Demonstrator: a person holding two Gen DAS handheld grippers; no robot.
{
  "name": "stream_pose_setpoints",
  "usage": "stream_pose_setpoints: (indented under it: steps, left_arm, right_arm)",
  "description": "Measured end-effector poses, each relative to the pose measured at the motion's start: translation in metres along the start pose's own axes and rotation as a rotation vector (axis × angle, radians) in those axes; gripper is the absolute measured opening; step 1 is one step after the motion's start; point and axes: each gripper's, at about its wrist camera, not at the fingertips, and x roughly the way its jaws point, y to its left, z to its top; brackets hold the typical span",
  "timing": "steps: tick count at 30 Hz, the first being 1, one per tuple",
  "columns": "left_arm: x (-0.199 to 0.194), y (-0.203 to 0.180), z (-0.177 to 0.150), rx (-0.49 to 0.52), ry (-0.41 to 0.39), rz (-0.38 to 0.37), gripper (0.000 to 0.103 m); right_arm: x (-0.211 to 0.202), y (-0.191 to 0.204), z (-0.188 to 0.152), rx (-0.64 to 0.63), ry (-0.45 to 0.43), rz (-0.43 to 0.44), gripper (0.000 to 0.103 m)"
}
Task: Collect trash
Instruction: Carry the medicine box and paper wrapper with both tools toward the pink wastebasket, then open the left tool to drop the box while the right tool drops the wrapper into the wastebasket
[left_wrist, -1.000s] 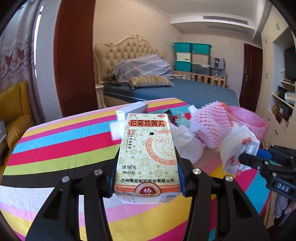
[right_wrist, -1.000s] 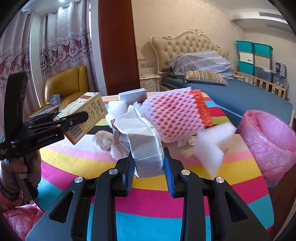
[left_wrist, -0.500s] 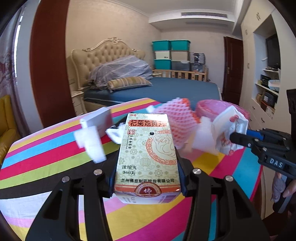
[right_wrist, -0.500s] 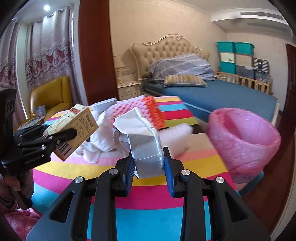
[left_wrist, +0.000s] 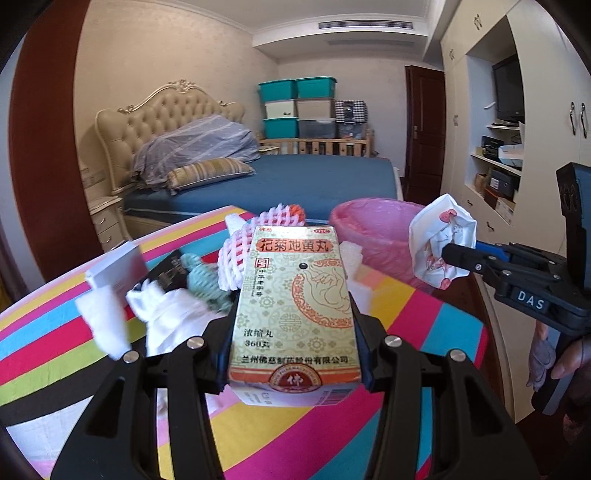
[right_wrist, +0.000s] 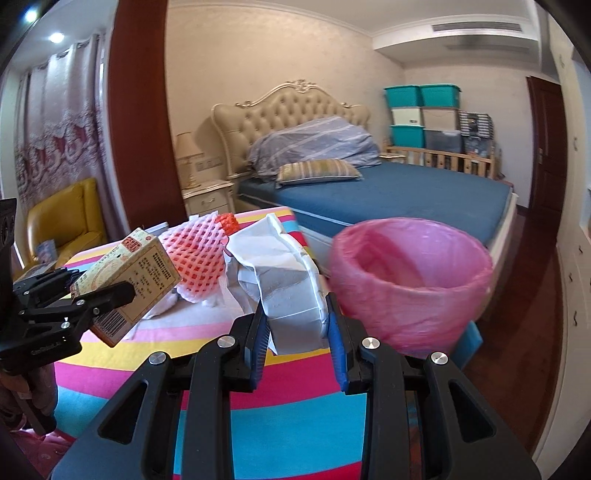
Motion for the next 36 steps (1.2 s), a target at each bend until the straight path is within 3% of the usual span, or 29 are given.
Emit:
stream_pose_setpoints:
  steps: [4,9,16,24,31,36]
  left_arm:
    - [0.002,-0.010,0.002,0.015,-0.013,0.018,0.049]
    - [-0.002,0.004,-0.008,-0.047,0.007,0.074,0.049]
    - [-0.044,0.011,0.008,-0.036,-0.131,0.141,0.049]
    - [-0.016,-0.014,0.040,0.008,-0.111,-0.006,0.049]
    - [0.053,-0.050,0.069,0.030,-0.044,-0.157,0.049]
    - [0.101,-0.071,0.089,0.037,-0.019,-0.191,0.049]
  right_arm:
    - [-0.005,-0.014,-0.003,0.037,-0.008,0.003,0.030]
    - [-0.005,-0.018,-0.009,0.035,-0.004,0.006,0.030]
    - [-0.005,-0.019,-0.007,0.042,-0.012,0.007,0.030]
    - [-0.008,-0.040,0.009,0.028,-0.044,-0.057,0.030]
    - [0.004,-0.085,0.032,0.044,-0.049,-0.134,0.030]
    - [0.022,-0.112,0.042,0.055,-0.030,-0.170,0.030]
